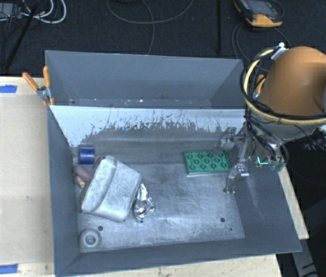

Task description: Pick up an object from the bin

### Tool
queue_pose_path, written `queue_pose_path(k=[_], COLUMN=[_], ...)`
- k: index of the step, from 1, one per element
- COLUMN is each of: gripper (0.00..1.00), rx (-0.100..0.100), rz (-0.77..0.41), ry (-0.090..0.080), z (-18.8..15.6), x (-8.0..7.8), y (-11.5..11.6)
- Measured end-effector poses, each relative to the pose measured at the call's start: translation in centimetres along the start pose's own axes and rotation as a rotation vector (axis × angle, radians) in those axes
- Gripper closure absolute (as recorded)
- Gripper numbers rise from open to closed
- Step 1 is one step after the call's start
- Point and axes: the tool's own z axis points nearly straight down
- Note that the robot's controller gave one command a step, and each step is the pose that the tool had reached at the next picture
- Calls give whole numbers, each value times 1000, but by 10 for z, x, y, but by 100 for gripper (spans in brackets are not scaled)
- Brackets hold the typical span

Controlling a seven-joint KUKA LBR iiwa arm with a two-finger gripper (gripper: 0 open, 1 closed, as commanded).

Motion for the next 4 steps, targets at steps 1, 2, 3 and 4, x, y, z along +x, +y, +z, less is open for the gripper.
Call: queue_pose_path(k=[1, 2, 3, 4], gripper=[0, 0, 100, 100], rx=[0, -2, 1, 4], rz=[-149, 33, 31, -107], ry=[-3, -17, -15, -18], z=[108, 160, 158, -3], x=[-45, -73, -73, -43], y=[5, -34, -34, -62])
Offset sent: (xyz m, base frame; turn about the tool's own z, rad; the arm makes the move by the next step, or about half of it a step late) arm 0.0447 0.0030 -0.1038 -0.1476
